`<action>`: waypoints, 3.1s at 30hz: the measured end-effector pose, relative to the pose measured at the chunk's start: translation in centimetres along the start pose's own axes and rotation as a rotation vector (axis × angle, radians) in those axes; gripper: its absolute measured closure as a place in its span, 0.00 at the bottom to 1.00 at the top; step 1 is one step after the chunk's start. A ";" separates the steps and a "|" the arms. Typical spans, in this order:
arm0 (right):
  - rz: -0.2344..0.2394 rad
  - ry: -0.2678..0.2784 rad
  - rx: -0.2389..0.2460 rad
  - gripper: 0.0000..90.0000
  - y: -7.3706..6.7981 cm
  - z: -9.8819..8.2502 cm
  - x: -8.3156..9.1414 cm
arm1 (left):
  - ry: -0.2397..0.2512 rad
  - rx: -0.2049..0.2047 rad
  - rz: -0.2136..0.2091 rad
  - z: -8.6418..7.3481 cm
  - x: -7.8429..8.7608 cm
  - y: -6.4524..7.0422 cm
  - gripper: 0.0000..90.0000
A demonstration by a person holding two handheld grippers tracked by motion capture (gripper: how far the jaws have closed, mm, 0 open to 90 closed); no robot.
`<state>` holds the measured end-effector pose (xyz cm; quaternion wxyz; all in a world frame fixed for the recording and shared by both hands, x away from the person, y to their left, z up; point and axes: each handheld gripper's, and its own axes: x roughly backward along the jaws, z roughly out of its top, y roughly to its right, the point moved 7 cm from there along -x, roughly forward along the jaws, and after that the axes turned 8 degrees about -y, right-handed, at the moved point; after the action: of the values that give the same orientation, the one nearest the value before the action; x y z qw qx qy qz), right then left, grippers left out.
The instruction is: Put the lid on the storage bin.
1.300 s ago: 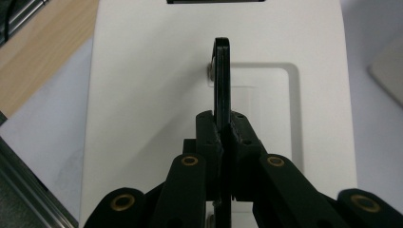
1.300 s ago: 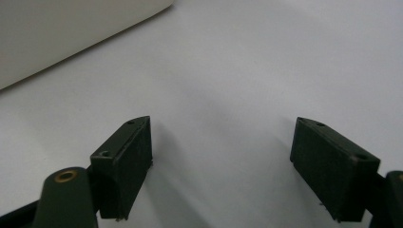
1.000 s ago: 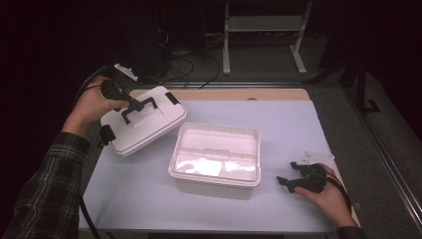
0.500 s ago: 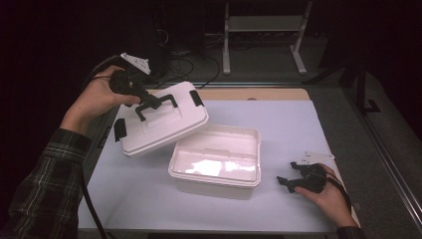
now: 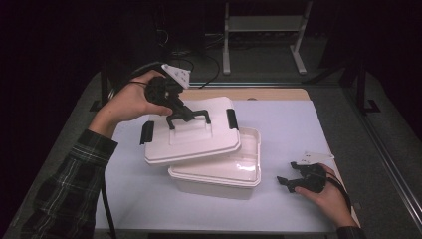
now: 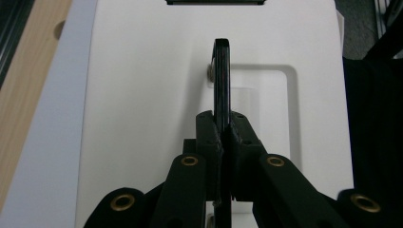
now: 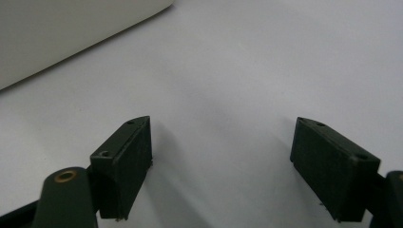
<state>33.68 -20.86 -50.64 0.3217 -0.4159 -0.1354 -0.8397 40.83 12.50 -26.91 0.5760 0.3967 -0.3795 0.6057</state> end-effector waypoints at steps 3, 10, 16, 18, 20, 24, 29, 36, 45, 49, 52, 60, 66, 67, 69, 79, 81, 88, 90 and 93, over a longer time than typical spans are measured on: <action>0.001 0.000 0.000 0.23 0.0 0.0 0.0 | -0.016 -0.046 -0.016 1.2 -1.0 0.6 0.93; 0.002 0.000 0.000 0.23 0.0 0.0 0.0 | -0.053 -0.102 -0.050 3.4 -3.5 1.6 0.93; 0.003 0.000 0.000 0.23 0.0 0.0 0.0 | -0.068 -0.140 -0.081 4.4 -5.0 2.2 0.93; 0.003 0.000 0.000 0.23 0.0 0.0 0.0 | -0.068 -0.149 -0.092 4.5 -5.2 2.5 0.93; 0.003 0.000 0.002 0.23 0.0 0.0 0.0 | -0.083 -0.158 -0.092 4.6 -5.5 2.6 0.93; 0.004 -0.001 -0.002 0.22 -0.1 0.0 0.0 | -0.103 -0.170 -0.090 4.6 -6.3 2.6 0.93; 0.003 -0.002 -0.001 0.22 0.0 0.0 0.0 | -0.134 -0.191 -0.105 4.5 -7.6 3.0 0.93; 0.002 -0.001 0.000 0.22 0.0 0.0 0.0 | -0.116 -0.173 -0.085 4.4 -7.4 2.9 0.90; -0.002 0.000 0.003 0.22 -0.1 0.0 0.0 | -0.013 -0.049 -0.011 2.7 -5.2 2.5 0.39; -0.002 0.000 0.002 0.22 -0.1 0.0 0.0 | 0.033 0.025 0.013 0.6 -4.4 2.7 0.29; -0.002 -0.001 0.002 0.22 -0.1 0.0 0.0 | 0.044 0.066 0.051 -1.4 -3.5 2.6 0.24; -0.001 0.000 0.001 0.22 -0.1 0.0 0.0 | 0.058 0.208 0.142 -7.8 -2.7 2.6 0.16; -0.001 -0.001 0.002 0.22 -0.1 0.0 0.0 | 0.070 0.316 0.208 -12.5 -3.8 2.8 0.13; -0.002 -0.001 0.003 0.22 -0.1 0.0 0.0 | 0.072 0.335 0.219 -13.1 -4.1 2.9 0.12; -0.001 -0.001 0.002 0.22 -0.1 0.0 0.0 | 0.074 0.364 0.245 -14.3 -4.8 3.0 0.12; -0.003 -0.001 0.004 0.22 -0.1 0.0 0.0 | 0.087 0.525 0.328 -19.5 -9.5 4.5 0.14; -0.004 -0.001 0.004 0.22 -0.1 0.0 0.0 | 0.101 0.555 0.338 -20.3 -10.3 4.8 0.14; -0.004 -0.002 0.006 0.22 -0.1 0.0 0.0 | 0.110 0.630 0.363 -23.2 -12.5 5.7 0.14; -0.005 -0.001 0.005 0.22 -0.1 0.0 0.0 | 0.108 0.644 0.378 -23.9 -12.9 5.9 0.14; -0.004 0.000 0.004 0.22 -0.1 0.0 0.0 | 0.097 0.665 0.392 -24.8 -13.5 6.0 0.14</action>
<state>33.66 -20.78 -50.66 0.3209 -0.4152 -0.1380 -0.8400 34.03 29.56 -49.11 0.3065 0.4525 -0.2032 0.8125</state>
